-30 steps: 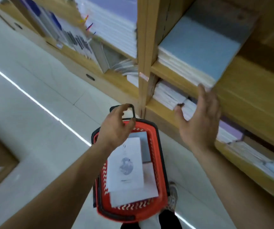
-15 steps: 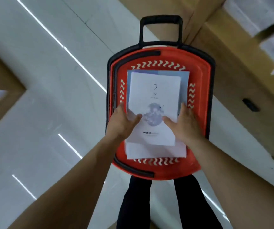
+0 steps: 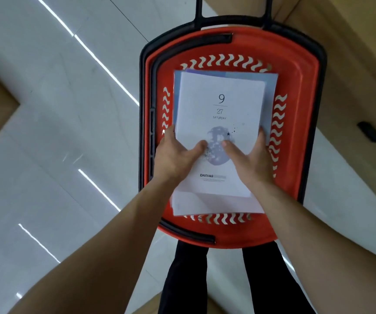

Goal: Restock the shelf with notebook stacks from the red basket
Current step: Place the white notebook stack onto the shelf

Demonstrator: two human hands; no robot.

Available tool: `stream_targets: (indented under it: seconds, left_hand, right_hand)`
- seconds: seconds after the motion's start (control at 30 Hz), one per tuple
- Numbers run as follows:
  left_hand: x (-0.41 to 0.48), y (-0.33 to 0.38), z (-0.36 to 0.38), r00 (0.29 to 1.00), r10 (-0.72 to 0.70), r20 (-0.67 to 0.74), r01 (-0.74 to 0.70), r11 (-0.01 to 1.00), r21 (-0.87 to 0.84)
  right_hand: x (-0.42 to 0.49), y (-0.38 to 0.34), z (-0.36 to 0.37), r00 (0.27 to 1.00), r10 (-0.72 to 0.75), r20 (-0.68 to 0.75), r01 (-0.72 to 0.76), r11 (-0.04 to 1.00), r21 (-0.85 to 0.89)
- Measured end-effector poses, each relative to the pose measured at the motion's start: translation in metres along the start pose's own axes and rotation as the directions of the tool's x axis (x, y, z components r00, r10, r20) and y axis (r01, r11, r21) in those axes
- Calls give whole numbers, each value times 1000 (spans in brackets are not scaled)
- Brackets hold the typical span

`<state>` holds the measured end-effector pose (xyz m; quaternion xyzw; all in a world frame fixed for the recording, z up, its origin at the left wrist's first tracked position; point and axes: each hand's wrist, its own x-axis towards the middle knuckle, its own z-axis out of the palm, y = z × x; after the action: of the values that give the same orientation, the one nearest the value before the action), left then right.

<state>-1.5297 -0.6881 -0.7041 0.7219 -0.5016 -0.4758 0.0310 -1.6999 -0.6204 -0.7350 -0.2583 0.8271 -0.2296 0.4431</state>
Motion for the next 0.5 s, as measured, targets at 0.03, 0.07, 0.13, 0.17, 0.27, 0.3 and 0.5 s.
stream_targets:
  seconds: [0.03, 0.07, 0.13, 0.17, 0.27, 0.3, 0.5]
  left_hand:
    - [0, 1, 0, 1000, -10, 0, 10, 1000, -10]
    - [0, 2, 0, 1000, -20, 2, 20, 1000, -21]
    - [-1, 4, -1, 999, -35, 3, 35, 999, -37]
    - [-2, 4, -1, 999, -37, 1, 37, 999, -39]
    - [-8, 6, -7, 999, -29, -17, 29, 999, -39]
    - [-9, 6, -9, 999, -27, -27, 26, 999, -44]
    - [-27, 9, -26, 999, 11, -43, -14, 997, -76]
  right_hand:
    - [-1, -1, 1, 1000, 6, 5, -6, 1000, 28]
    - [-1, -1, 1, 1000, 12, 15, -13, 998, 60]
    - [-2, -1, 1, 999, 6, 36, -11, 993, 121]
    - [-2, -1, 1, 999, 3, 49, -11, 989, 148]
    - [0, -5, 1, 995, -13, 98, -10, 974, 227]
    - [0, -7, 1, 993, -19, 117, -9, 971, 237]
    - [-13, -20, -1, 993, -89, 79, 70, 975, 213]
